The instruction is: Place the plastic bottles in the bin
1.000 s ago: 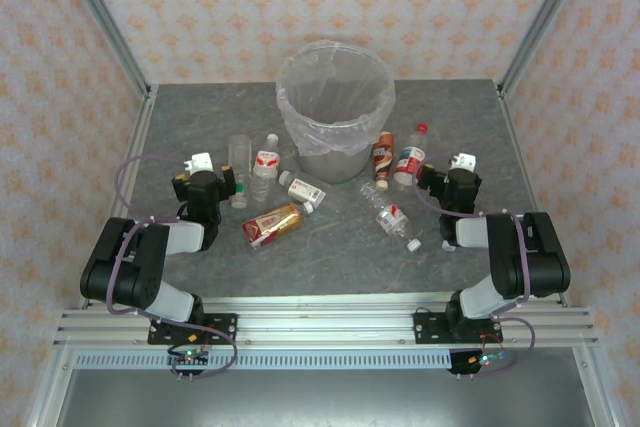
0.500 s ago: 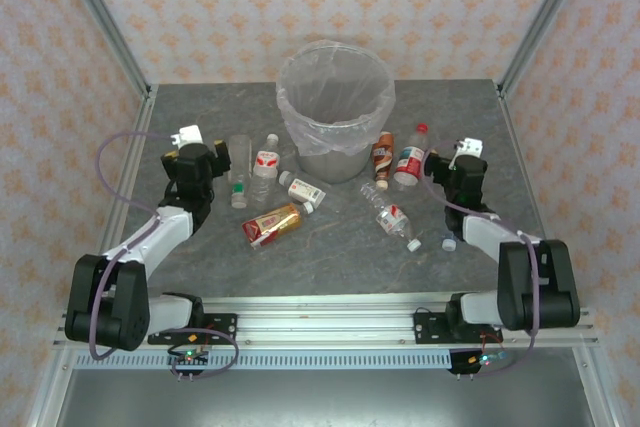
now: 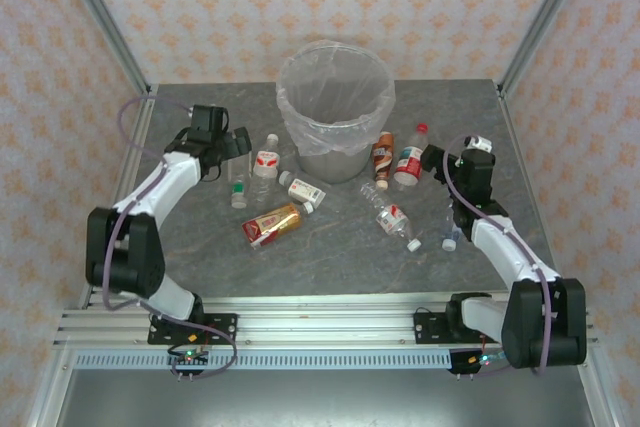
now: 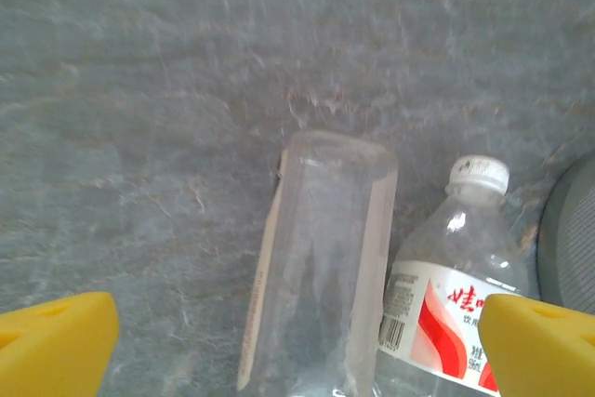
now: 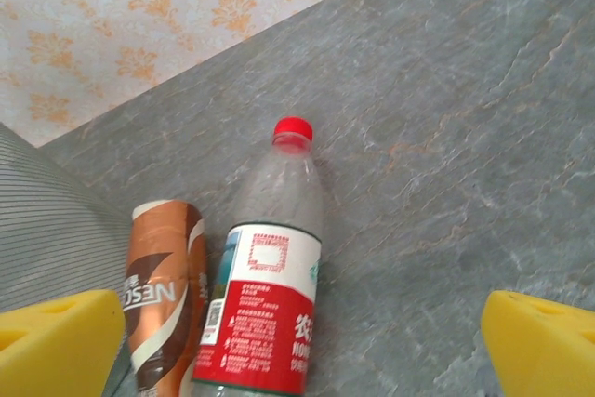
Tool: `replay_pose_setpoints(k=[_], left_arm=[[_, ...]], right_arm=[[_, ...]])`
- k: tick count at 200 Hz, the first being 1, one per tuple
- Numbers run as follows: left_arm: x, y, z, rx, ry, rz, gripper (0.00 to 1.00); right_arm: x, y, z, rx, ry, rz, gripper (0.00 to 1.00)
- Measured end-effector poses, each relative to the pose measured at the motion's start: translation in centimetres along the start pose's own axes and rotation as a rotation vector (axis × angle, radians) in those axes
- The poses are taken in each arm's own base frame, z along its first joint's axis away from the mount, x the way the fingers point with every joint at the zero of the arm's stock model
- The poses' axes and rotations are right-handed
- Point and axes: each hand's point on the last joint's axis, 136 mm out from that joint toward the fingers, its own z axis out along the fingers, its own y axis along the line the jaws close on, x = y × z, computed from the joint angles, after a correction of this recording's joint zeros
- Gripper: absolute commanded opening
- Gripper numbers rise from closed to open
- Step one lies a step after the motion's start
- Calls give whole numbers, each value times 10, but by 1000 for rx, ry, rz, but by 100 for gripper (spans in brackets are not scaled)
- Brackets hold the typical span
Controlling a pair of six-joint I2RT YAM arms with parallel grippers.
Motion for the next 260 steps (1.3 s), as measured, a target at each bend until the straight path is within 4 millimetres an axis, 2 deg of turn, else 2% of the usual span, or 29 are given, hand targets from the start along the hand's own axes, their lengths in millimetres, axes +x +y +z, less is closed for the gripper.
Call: replay_pose_setpoints(k=[42, 68, 106, 149, 223, 260], left_arm=[[26, -1, 31, -32, 181, 38, 100], [28, -4, 43, -43, 227, 46, 93], [19, -11, 64, -54, 258, 63, 86], [31, -8, 88, -89, 326, 87, 82], [45, -6, 107, -105, 375, 93, 69], [44, -7, 108, -101, 375, 99, 66]], right_arm=[[8, 2, -5, -15, 42, 41, 99], [15, 3, -5, -24, 71, 41, 99], [19, 4, -6, -30, 89, 40, 99], [19, 9, -8, -61, 96, 32, 99], [21, 15, -8, -92, 111, 31, 99], [18, 8, -8, -52, 92, 49, 99]])
